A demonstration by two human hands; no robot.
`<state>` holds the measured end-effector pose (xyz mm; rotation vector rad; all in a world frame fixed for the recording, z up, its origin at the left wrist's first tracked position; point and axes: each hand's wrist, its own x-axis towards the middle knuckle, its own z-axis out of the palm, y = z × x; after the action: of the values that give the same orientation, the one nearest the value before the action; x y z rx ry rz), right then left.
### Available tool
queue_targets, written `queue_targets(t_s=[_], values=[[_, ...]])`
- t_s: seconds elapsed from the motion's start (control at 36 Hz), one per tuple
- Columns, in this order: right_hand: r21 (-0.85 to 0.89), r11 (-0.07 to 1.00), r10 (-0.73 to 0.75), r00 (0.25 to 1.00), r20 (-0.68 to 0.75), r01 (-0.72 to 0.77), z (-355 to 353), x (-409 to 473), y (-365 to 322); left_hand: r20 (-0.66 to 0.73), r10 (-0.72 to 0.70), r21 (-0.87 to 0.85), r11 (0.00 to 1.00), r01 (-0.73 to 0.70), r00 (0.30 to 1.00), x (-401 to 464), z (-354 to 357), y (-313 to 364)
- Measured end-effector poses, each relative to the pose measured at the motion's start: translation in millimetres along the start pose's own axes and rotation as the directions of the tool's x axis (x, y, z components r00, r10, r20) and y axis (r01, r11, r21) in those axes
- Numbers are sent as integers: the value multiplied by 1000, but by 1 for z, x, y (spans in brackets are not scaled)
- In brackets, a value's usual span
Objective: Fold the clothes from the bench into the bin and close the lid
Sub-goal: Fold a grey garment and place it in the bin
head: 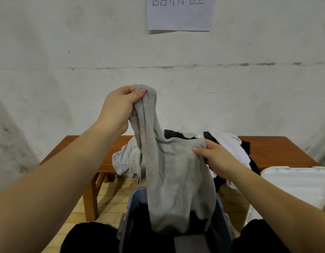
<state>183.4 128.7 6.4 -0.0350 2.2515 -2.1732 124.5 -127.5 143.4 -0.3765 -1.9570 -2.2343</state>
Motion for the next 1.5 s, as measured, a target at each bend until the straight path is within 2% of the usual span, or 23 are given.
queue_targets(t_s=[0.11,0.19,0.36,0.47,0.53,0.58,0.67,0.75,0.86,0.97,1.11,1.22,1.31,1.39,1.5], values=[[12,993,-118,990,72,117,29,-10,-30,5,-78,-79,994,78,997,0,20,4],[-71,985,-152,984,92,158,51,-9,-42,46,-125,-145,981,130,991,-3,41,7],[-8,999,-47,978,204,50,67,-1,-32,144,-214,-244,939,244,966,-7,63,3],[123,989,-91,991,98,79,64,-1,-33,223,-201,-215,945,249,954,-10,54,-14],[203,975,-101,995,20,95,59,-1,-36,256,-228,-89,962,258,939,-16,43,-27],[260,959,-110,993,-36,116,53,2,-39,276,-290,120,956,266,916,-26,34,-41],[314,941,-100,990,-101,127,46,6,-44,342,-389,380,890,253,855,-47,25,-67],[361,921,-110,986,-124,147,44,10,-47,390,-445,570,804,168,806,-59,15,-97],[408,898,-122,985,-126,163,44,14,-51,340,-373,651,756,70,864,-63,7,-121],[431,885,-141,983,-114,177,39,16,-55,266,-292,579,810,90,919,-59,5,-134],[388,900,-147,976,-159,199,21,17,-59,135,-232,350,921,172,963,-52,-3,-130],[176,973,-114,974,-197,150,1,18,-52,71,-238,139,964,226,969,-40,-14,-123],[1,998,-63,978,-198,65,-17,19,-42,77,-259,24,966,258,963,-34,-17,-116],[-111,994,-10,965,-263,-20,-38,19,-33,64,-258,-15,966,260,964,-28,-23,-110],[-195,979,-24,918,-397,-59,-70,18,-19,-12,-271,-24,962,270,963,-20,-38,-103]])
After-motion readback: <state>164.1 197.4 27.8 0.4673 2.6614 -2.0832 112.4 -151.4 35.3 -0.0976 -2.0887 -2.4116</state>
